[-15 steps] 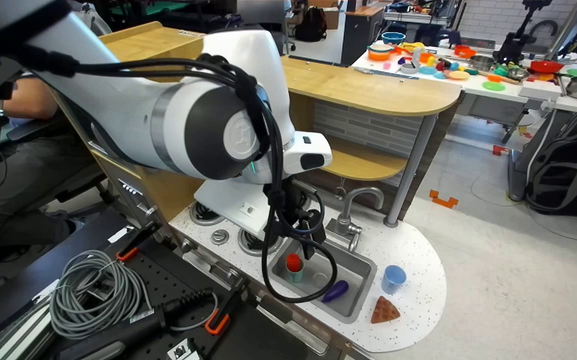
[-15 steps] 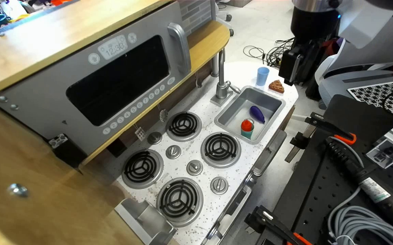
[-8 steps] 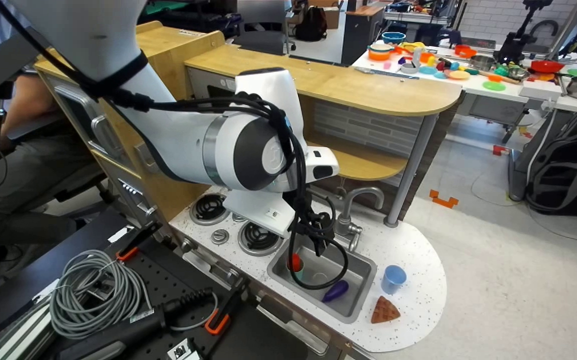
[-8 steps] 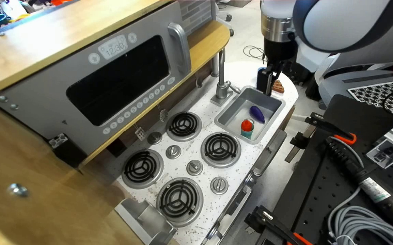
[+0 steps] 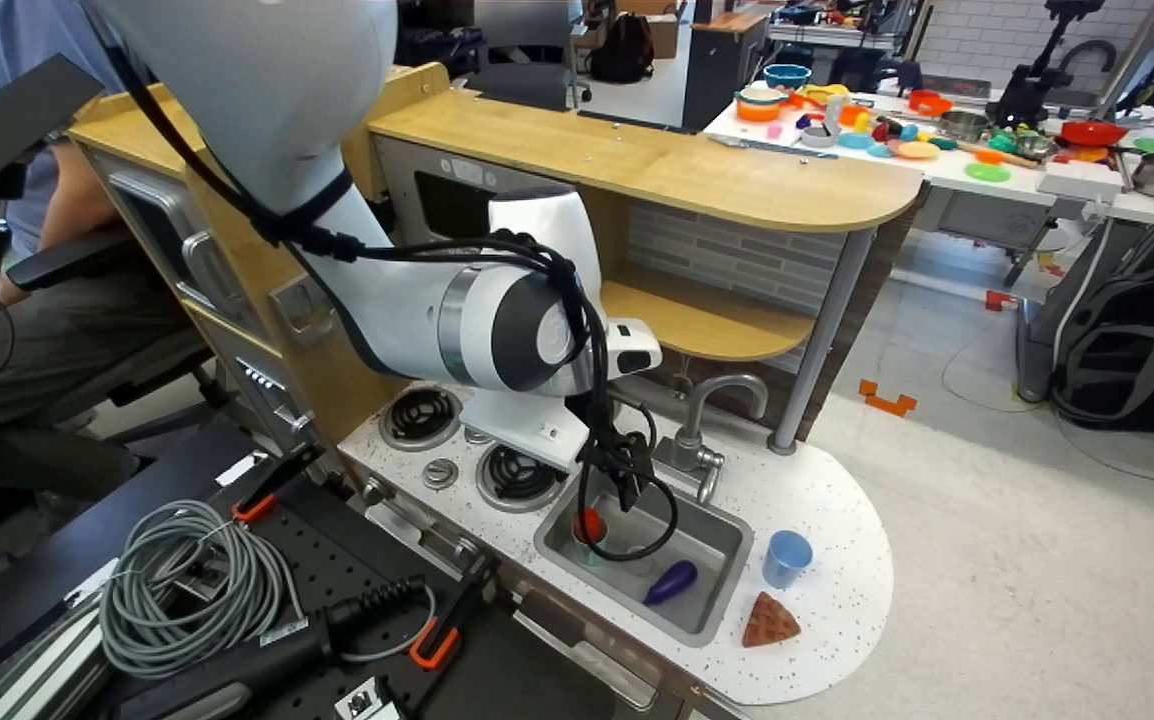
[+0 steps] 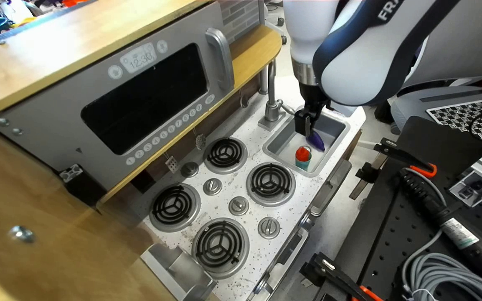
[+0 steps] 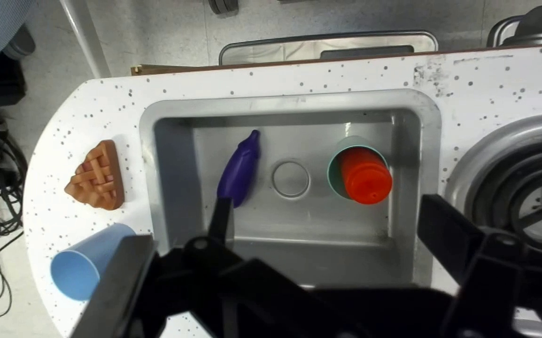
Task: Pick up the sauce bottle from the sink and put it on the stove
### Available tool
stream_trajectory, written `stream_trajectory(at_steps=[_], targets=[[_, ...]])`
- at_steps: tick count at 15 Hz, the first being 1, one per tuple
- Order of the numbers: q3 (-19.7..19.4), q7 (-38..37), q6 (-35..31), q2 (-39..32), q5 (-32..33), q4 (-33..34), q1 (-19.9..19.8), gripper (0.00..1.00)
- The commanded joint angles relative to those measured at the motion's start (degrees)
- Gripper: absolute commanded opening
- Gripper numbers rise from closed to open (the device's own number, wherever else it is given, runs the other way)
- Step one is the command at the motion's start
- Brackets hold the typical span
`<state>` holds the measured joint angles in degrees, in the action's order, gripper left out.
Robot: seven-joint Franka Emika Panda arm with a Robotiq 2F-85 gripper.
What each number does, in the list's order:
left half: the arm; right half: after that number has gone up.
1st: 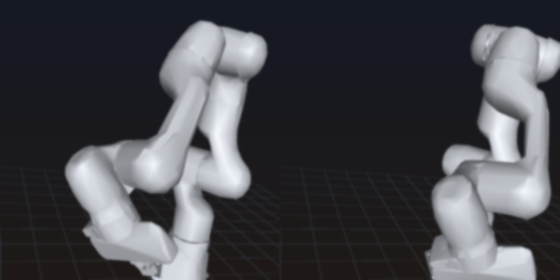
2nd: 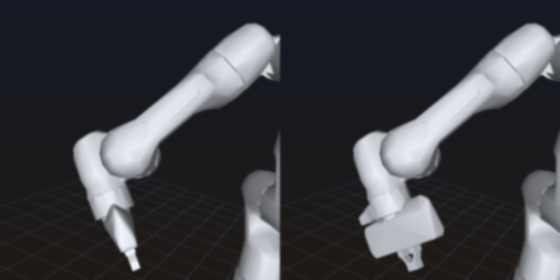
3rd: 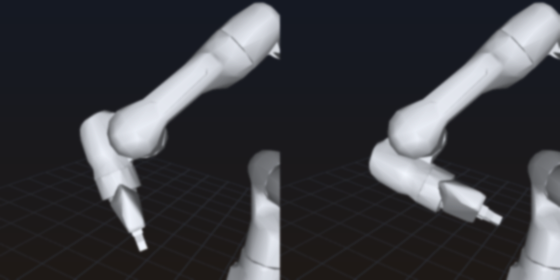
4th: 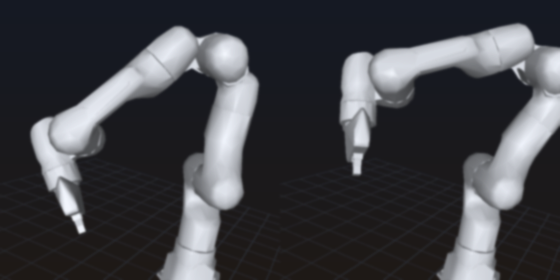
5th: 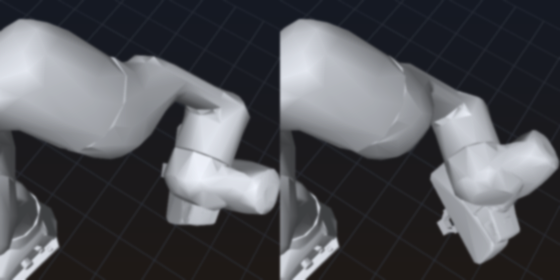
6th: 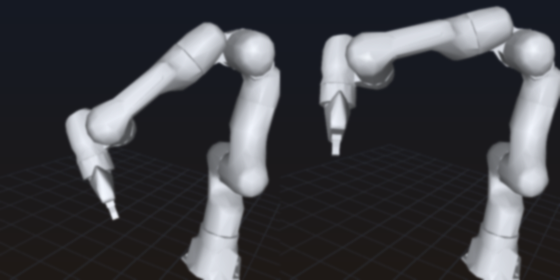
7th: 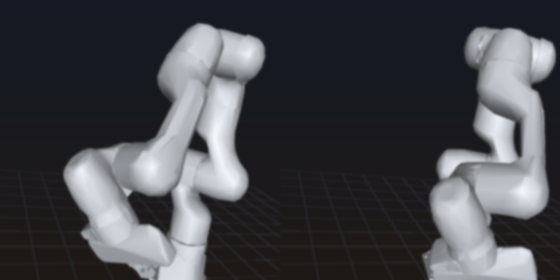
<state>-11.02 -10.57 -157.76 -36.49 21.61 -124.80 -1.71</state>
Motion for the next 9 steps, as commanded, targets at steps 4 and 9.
stream_trajectory(at_steps=[4, 9], targets=[[-1.22, 2.07, -1.44, -8.47, -2.04, 6.58, 2.65, 1.00], [-1.00, 2.82, -0.95, -12.25, -2.79, 9.35, 3.06, 1.00]])
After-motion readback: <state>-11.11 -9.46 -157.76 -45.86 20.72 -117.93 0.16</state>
